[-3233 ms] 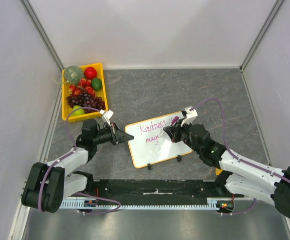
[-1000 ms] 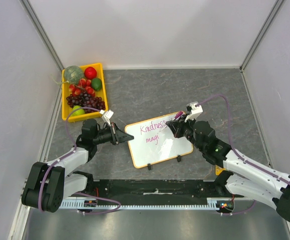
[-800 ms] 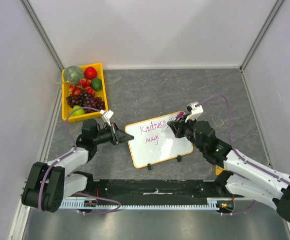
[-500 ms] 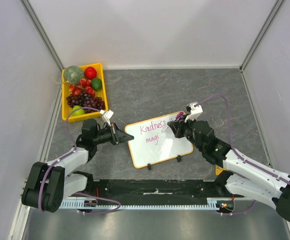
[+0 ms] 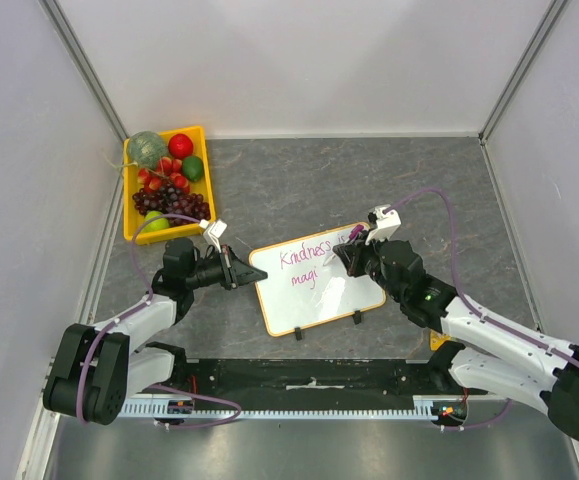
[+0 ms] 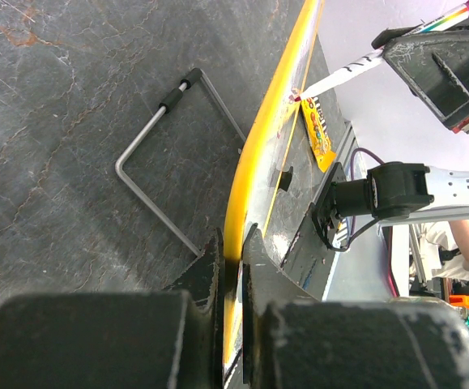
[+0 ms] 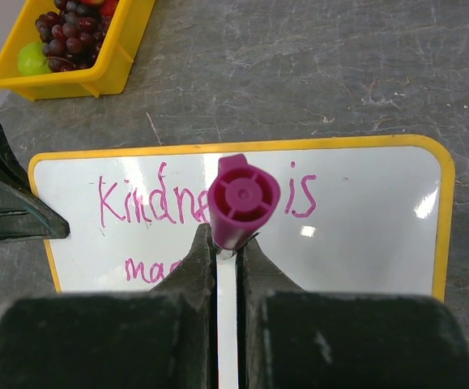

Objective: Write a sentence on the whiteboard

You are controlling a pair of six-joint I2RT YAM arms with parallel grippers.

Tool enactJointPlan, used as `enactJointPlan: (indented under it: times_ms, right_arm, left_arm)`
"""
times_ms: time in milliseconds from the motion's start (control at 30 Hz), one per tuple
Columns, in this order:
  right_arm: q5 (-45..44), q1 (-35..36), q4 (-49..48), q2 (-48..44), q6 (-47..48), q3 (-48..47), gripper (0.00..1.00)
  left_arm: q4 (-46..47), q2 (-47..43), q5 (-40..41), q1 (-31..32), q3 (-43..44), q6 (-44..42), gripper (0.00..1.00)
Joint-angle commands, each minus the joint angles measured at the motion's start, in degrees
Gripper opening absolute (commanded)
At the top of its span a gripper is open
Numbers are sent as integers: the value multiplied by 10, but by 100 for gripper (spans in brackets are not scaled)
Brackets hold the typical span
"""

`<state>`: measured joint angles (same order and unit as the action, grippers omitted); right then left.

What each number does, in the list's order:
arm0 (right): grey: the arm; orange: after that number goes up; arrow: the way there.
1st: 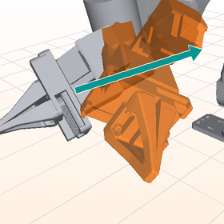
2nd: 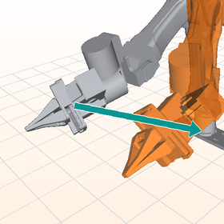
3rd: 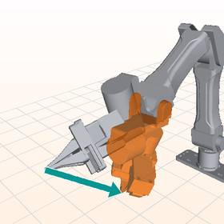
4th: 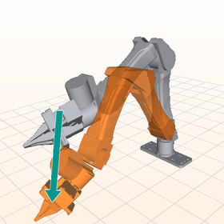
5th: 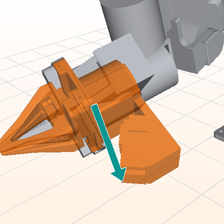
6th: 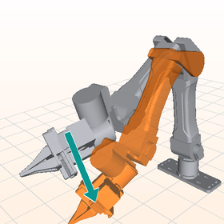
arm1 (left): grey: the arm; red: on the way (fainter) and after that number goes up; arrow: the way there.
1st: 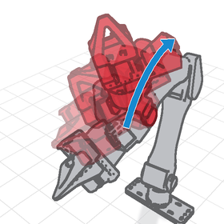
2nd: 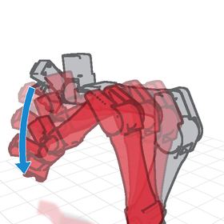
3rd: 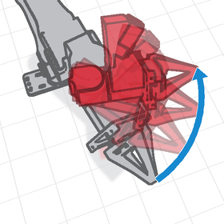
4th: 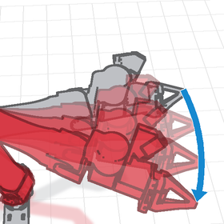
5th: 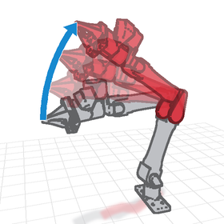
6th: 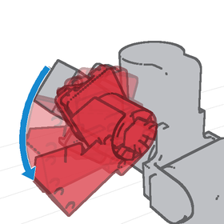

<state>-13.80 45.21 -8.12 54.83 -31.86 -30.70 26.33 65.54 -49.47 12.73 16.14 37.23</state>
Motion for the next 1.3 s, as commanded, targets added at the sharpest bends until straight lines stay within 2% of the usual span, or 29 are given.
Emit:
enactJointPlan:
  times_ms: [0, 1267]
  right_arm:
    - [4, -1, -23, 0, 1, -17, 0]
    - [38, -1, -4, 11, 1, 19, 0]
  left_arm:
    - [-62, 14, 64, 4, -10, -51, 2]
    - [-62, 16, 62, 5, -10, -50, 2]
